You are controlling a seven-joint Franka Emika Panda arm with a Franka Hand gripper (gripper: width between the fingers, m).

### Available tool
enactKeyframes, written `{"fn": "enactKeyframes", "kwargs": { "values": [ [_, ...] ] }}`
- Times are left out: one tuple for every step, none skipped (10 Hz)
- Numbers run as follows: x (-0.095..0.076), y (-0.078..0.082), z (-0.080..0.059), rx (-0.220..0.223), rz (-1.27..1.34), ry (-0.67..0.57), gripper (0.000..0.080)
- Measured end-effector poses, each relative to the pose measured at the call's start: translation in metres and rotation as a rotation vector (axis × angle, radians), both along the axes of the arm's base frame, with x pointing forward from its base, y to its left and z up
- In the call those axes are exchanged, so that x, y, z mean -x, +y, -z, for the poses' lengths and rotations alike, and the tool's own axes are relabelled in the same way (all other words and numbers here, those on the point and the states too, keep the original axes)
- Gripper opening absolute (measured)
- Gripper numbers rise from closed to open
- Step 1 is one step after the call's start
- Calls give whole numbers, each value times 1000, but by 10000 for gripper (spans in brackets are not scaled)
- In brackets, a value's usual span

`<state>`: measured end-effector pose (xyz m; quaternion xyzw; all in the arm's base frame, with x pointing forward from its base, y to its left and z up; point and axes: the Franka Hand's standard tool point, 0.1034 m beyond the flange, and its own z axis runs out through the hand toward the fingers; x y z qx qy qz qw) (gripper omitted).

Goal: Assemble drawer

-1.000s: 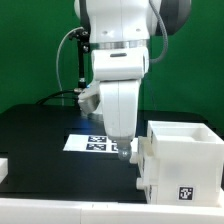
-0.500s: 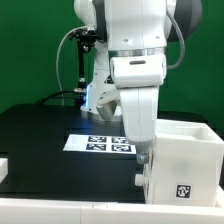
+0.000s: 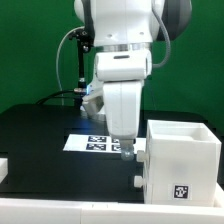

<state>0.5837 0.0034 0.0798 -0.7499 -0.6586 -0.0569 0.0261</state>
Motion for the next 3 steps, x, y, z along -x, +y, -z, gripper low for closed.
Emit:
{"fn": "enactKeyframes", "kwargs": {
  "values": [
    [1,-3,1,1,5,1,649],
    [2,-3,1,0,5,3,649],
    [2,-3,2,0,5,4,649]
  ]
}}
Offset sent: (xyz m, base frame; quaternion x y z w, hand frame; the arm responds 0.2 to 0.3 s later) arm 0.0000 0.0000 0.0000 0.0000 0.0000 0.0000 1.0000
